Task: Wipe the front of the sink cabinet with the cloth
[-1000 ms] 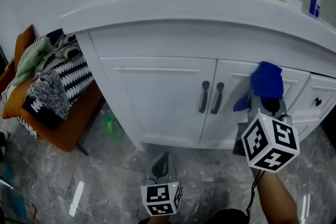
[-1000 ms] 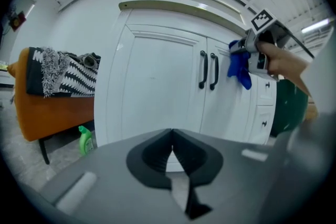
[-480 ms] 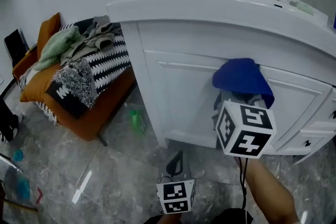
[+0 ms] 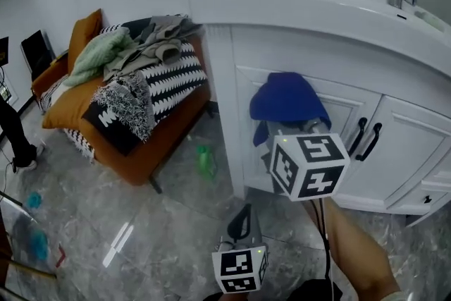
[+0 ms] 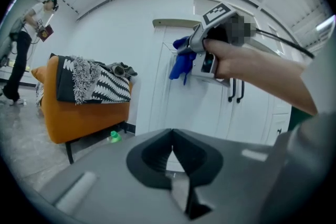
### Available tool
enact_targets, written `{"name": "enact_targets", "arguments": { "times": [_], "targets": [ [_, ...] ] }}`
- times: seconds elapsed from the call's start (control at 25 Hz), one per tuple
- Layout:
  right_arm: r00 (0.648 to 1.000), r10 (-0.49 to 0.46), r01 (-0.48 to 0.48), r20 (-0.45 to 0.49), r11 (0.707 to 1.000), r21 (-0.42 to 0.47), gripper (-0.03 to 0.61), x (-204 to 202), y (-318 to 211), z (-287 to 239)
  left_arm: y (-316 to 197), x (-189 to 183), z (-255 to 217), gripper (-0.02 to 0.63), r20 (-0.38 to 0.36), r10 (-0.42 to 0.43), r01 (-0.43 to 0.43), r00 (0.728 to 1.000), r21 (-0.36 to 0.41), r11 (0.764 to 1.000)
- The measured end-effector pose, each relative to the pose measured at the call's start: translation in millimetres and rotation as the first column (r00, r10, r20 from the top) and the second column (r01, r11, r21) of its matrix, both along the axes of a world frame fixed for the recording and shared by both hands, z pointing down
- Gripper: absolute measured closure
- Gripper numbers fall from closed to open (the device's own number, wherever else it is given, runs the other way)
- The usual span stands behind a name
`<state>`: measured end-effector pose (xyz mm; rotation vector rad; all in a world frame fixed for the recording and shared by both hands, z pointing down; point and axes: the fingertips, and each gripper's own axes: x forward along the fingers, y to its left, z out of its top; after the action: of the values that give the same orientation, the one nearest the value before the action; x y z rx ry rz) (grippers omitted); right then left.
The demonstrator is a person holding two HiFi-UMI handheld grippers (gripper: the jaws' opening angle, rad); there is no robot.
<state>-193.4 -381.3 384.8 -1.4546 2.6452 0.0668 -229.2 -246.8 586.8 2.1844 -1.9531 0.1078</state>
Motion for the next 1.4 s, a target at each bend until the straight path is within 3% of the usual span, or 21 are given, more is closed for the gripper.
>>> {"name": "enact_targets", "arguments": {
  "times": [0.12,0.24,0.32,0.68,1.12,1.4],
  "targets": [
    [0.993,-0.116,0.117,0.030,0.993,-0.005,0.508,-27.7,-1.0,2.9,-0.7,-15.6,-2.5,0.604,0.005,-0.023,0.023,1.000,0.001,1.000],
    [0.979,-0.204,0.204,0.006,0.972,-0.113,0.506,-47.7,-3.7,40.6,0.6,-23.7,-5.2,0.604,0.000,-0.035,0.035,0.999,-0.003,0.999],
    [0.977,-0.210,0.202,-0.026,0.964,-0.175,0.506,-46.3,-7.1,66.9,2.8,-23.3,-7.8,0.604,-0.004,-0.038,0.038,0.999,0.002,0.999],
    [0.992,-0.088,0.073,-0.089,0.983,-0.166,0.508,16.1,-3.2,77.2,1.7,14.7,-4.6,0.604,-0.008,0.026,-0.026,1.000,0.001,1.000],
    [0.995,0.040,-0.058,-0.094,0.979,-0.196,0.508,119.7,17.8,96.1,-4.4,89.5,8.2,0.604,0.025,0.131,-0.131,0.991,0.003,0.991],
    [0.991,0.096,-0.108,-0.098,0.986,-0.128,0.510,163.2,45.7,85.7,-6.1,132.8,15.3,0.604,0.029,0.181,-0.181,0.983,-0.003,0.984]
  ]
}}
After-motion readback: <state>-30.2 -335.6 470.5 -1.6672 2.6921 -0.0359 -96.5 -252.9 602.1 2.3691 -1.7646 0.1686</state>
